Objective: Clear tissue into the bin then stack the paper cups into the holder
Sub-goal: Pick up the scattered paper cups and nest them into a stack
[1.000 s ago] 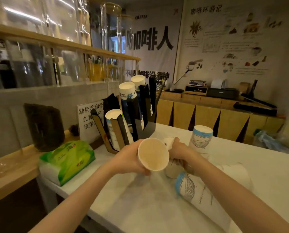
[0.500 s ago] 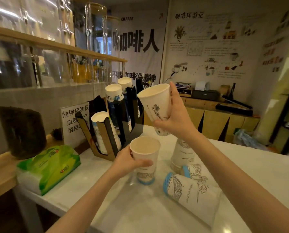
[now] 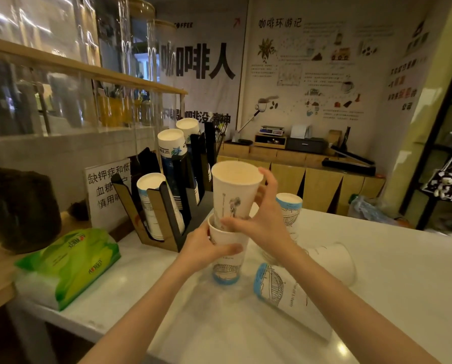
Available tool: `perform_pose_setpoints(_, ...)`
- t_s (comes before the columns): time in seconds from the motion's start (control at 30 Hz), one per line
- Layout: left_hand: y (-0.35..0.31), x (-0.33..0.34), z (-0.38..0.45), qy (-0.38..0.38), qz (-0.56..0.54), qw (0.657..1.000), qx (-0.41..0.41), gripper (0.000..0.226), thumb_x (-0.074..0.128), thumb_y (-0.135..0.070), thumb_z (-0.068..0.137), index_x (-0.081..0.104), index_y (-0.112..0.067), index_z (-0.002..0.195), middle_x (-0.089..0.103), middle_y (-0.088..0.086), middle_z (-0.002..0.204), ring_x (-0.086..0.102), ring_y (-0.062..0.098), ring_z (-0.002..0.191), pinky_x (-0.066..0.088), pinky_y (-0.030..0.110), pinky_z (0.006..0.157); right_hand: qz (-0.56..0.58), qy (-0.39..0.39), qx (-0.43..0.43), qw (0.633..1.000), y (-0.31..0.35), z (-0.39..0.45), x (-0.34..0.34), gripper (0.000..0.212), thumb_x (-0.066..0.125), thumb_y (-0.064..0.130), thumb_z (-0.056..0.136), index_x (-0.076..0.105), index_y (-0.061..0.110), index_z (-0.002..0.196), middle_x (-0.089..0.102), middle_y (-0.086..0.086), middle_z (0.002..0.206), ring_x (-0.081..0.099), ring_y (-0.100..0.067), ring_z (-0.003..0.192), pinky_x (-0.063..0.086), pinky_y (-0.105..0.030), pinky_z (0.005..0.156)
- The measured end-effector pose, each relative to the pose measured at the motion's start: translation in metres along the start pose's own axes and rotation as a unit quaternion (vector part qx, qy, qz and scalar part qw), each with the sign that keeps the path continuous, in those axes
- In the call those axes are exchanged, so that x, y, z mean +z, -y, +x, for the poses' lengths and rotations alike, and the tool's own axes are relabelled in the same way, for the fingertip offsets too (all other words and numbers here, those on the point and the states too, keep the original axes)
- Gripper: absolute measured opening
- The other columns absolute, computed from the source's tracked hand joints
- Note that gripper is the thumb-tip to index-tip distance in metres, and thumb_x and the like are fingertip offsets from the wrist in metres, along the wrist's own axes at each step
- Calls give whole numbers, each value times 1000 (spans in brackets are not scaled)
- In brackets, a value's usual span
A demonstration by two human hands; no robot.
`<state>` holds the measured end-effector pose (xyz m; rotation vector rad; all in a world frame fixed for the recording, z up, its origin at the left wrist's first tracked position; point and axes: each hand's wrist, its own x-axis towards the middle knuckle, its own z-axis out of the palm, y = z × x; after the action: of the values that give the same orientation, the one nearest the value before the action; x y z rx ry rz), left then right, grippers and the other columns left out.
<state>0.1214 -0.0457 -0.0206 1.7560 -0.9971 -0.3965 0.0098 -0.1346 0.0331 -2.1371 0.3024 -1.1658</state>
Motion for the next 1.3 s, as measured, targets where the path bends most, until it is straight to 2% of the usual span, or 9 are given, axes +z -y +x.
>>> perform_pose_setpoints(0.2, -2, 2, -2, 2, -9, 1000, 0, 77, 80, -31, 60, 43, -23, 127, 59, 0, 118, 51, 13, 103, 44, 28, 83, -141, 91, 37, 985, -18, -22, -4, 66, 52, 51, 83, 32, 21, 138, 52, 2, 133, 47, -14, 122, 39, -22, 93)
perform_pose_setpoints(0.3, -3, 1, -5, 7, -21, 1000, 5, 80, 79, -33, 62, 40, -24, 131, 56, 0, 124, 47, 11, 104, 43, 28, 84, -245, 137, 43, 959, -18, -33, -5, 72, 42, 55, 87, 23, 16, 144, 35, -4, 150, 31, -16, 135, 27, -30, 107)
perform_pose_setpoints(0.4, -4, 1, -8, 6, -29, 999, 14, 80, 77, -36, 63, 38, -25, 132, 55, 1, 128, 47, 12, 106, 43, 28, 85, -247, 152, 71, 954, -16, -38, -5, 79, 41, 57, 85, 10, 19, 148, 25, -2, 154, 22, -16, 140, 23, -33, 111)
perform_pose_setpoints(0.53, -4, 3, -12, 22, -36, 999, 16, 86, 77, -32, 65, 29, -24, 136, 47, 2, 136, 43, 11, 111, 40, 28, 89, -244, 162, 94, 951, -15, -34, -16, 74, 37, 59, 86, 13, 26, 147, 23, 2, 155, 21, -16, 141, 21, -38, 113)
perform_pose_setpoints(0.7, -16, -1, -16, -66, 17, 995, 67, 127, 83, -43, 50, -3, -30, 142, 12, 1, 156, 16, 21, 142, 23, 48, 115, -148, 64, 151, 975, -12, -30, -54, 63, 43, 50, 88, 27, 23, 142, 41, -5, 145, 43, -17, 125, 39, -38, 100)
perform_pose_setpoints(0.83, -49, 13, -36, -121, 145, 948, 255, 118, 74, -58, 51, 3, -29, 141, 9, 2, 155, 5, 14, 140, 7, 33, 116, -113, -38, 222, 968, -24, -32, -90, 70, 54, 44, 85, 23, 21, 143, 45, -9, 141, 45, -23, 123, 37, -33, 91)
perform_pose_setpoints(0.97, -68, 40, -47, 8, 186, 914, 360, 105, 66, -65, 55, 1, -42, 135, 16, -5, 151, 6, -2, 131, 5, 18, 109, -107, -95, 319, 937, -46, -40, -115, 82, 65, 47, 76, 25, 16, 142, 43, -14, 142, 45, -29, 125, 39, -35, 92)
perform_pose_setpoints(1.17, -46, 84, -47, 224, 308, 859, 342, 109, 70, -62, 57, 0, -44, 138, 3, -12, 152, 2, 10, 140, 13, 35, 117, -130, -40, 454, 880, -75, -52, -137, 96, 68, 59, 64, 29, 14, 140, 35, -12, 147, 39, -32, 131, 40, -45, 97)
perform_pose_setpoints(1.3, -35, 99, -44, 240, 357, 841, 326, 100, 70, -52, 62, 10, -37, 140, 14, -6, 152, 8, 12, 140, 12, 32, 116, -80, 11, 534, 842, -87, -55, -143, 103, 64, 69, 58, 28, 17, 139, 40, -11, 142, 48, -36, 117, 50, -48, 80)
